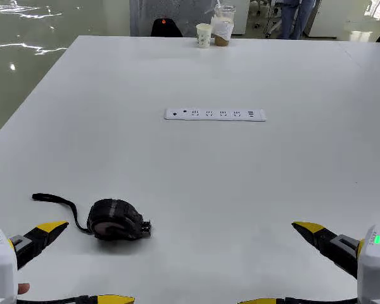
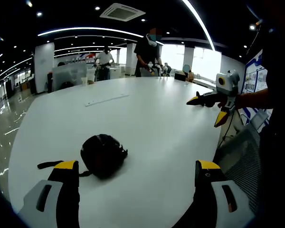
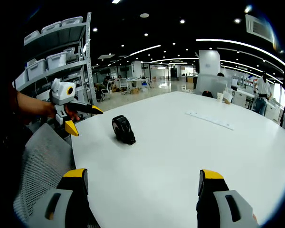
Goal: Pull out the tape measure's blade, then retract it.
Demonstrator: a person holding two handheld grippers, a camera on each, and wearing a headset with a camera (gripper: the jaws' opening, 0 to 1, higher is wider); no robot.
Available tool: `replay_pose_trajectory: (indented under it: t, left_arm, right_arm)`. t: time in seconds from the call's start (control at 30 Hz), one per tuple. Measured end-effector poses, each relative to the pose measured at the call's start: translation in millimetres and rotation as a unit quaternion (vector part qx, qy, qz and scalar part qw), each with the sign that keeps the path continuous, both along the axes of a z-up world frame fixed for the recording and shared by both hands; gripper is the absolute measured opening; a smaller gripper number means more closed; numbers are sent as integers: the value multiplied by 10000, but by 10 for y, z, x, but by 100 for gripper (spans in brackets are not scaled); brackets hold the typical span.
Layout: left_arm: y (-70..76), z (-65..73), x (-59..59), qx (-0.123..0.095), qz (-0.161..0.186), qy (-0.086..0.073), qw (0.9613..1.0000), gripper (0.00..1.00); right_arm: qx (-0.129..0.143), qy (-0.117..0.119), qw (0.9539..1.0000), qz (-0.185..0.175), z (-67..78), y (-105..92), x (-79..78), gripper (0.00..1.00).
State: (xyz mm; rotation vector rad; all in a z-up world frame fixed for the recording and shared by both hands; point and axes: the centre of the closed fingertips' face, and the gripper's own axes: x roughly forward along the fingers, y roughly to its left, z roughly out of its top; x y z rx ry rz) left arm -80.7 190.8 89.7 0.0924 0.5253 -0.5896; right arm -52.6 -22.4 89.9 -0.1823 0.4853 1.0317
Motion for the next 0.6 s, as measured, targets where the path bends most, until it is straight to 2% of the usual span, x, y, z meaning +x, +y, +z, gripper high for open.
replay_pose_trajectory:
  t: [0.6]
  left_arm:
    - [-13, -41, 155, 169, -321, 59, 9993, 99]
  right_arm:
    - [-185, -88, 9987, 458, -65, 125, 131, 90]
